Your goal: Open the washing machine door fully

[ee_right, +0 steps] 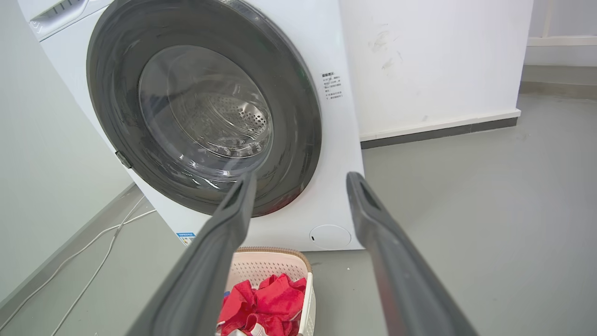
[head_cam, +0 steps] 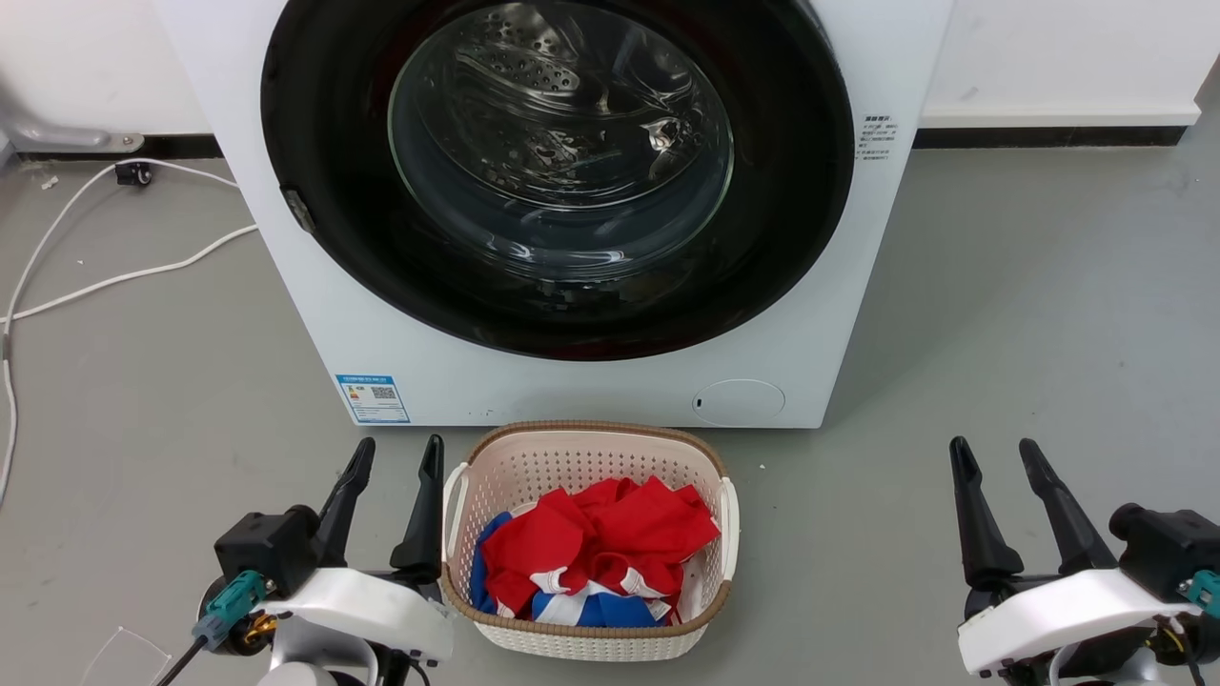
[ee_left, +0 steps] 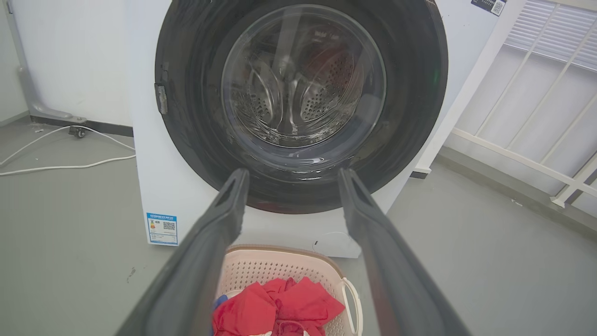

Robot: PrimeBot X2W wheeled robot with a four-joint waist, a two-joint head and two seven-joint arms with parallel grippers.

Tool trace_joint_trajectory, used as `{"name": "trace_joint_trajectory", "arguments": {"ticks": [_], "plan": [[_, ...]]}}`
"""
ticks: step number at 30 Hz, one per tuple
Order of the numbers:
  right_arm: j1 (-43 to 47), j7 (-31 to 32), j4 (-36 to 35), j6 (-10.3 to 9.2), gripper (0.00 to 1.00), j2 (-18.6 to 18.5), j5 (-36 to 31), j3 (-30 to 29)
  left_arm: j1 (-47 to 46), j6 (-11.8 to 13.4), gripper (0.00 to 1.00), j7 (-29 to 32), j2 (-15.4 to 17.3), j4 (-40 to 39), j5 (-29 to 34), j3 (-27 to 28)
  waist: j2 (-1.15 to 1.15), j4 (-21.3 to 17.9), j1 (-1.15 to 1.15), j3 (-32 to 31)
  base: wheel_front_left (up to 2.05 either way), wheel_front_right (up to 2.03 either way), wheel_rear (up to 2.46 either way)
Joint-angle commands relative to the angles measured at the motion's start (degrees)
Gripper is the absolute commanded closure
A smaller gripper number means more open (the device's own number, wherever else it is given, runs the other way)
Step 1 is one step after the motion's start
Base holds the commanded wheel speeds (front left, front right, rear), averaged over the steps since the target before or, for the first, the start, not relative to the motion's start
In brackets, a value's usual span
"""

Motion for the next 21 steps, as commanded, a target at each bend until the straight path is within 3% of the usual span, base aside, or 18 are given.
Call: {"name": "trace_joint_trajectory", "arguments": {"ticks": [1,21], "plan": [[-0.12,-0.40,-0.74,0.10,0.00,0.11,-1.65,0.08,-0.13,0.29,0.00,-0.54,0.35,-0.14,1.13,0.07,0.00,0.02,0.00,-0.03,0.00,0.00,0.00],[0.51,-1.57,-1.10,0.13,0.00,0.22,-11.24,-0.06,0.00,0.41,0.00,-2.96,0.09,1.16,10.31,-0.58,0.00,-0.07,0.00,-0.10,0.00,0.00,0.00]]}}
